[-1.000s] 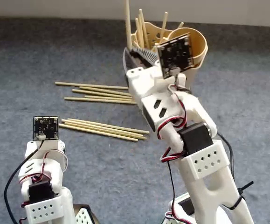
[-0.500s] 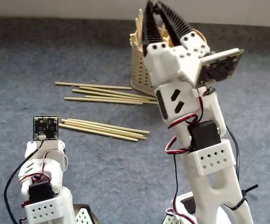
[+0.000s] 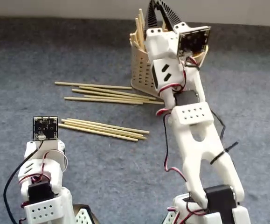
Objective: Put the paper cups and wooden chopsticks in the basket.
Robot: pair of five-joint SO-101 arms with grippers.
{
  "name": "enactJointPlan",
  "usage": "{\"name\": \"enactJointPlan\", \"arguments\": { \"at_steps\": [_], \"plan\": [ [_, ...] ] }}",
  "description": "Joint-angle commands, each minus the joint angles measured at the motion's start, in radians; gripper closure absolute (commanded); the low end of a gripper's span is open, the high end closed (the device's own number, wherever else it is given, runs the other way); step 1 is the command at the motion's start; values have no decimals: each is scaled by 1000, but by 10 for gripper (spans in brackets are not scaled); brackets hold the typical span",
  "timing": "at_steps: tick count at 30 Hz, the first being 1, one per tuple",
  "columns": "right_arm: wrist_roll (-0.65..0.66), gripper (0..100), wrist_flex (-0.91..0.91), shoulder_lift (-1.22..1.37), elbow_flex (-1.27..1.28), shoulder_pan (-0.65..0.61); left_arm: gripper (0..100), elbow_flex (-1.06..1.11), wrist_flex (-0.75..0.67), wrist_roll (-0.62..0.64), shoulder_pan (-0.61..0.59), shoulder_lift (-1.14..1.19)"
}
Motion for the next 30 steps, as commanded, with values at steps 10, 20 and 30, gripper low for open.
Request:
{"name": "enactJointPlan", "arguments": {
  "at_steps": [10,20,30],
  "plan": [
    [-3,883,-31,7,-15,30,993,19,3,-8,10,5],
    [-5,882,-19,-124,-8,27,993,19,3,-8,10,5],
    [-11,882,242,-200,-19,27,993,19,3,-8,10,5]
  ]
}}
